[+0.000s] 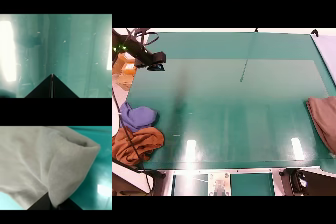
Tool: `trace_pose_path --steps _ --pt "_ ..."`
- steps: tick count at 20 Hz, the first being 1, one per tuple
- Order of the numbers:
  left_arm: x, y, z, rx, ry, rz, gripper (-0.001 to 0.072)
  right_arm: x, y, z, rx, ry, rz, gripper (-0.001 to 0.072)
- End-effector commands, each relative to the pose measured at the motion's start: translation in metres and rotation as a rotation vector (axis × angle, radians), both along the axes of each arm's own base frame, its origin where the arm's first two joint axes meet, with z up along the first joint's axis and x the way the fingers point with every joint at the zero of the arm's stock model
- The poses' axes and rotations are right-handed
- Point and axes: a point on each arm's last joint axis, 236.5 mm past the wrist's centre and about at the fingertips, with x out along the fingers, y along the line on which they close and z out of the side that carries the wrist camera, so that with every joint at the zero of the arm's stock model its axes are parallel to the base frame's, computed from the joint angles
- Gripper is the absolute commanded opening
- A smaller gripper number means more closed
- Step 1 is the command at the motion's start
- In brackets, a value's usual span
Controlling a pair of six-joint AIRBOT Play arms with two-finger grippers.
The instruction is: Fold the shirts.
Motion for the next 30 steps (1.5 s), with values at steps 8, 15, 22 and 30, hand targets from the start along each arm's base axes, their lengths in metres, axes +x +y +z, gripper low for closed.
trace_pose_path --steps 8,15,22,30 --pt "0.001 -0.005 0.002 -0.013 -0.015 -0.026 0.0021 -0.057 -0.002 0.041 0.079 0.236 0.006 0.0387" --pt "-0.017 -0.035 0.004 -0.098 0.053 -0.077 0.0021 0.145 0.023 0.160 -0.322 -0.086 0.363 0.0015" --pt "-0.090 -0.123 -0.028 -0.083 0.208 -0.242 0.0021 0.215 0.264 0.127 -0.311 -0.144 1.051 0.0014" --pt "-0.223 -0.104 -0.062 -0.062 0.189 -0.149 0.0021 0.168 0.402 0.077 -0.233 -0.143 1.428 0.0015"
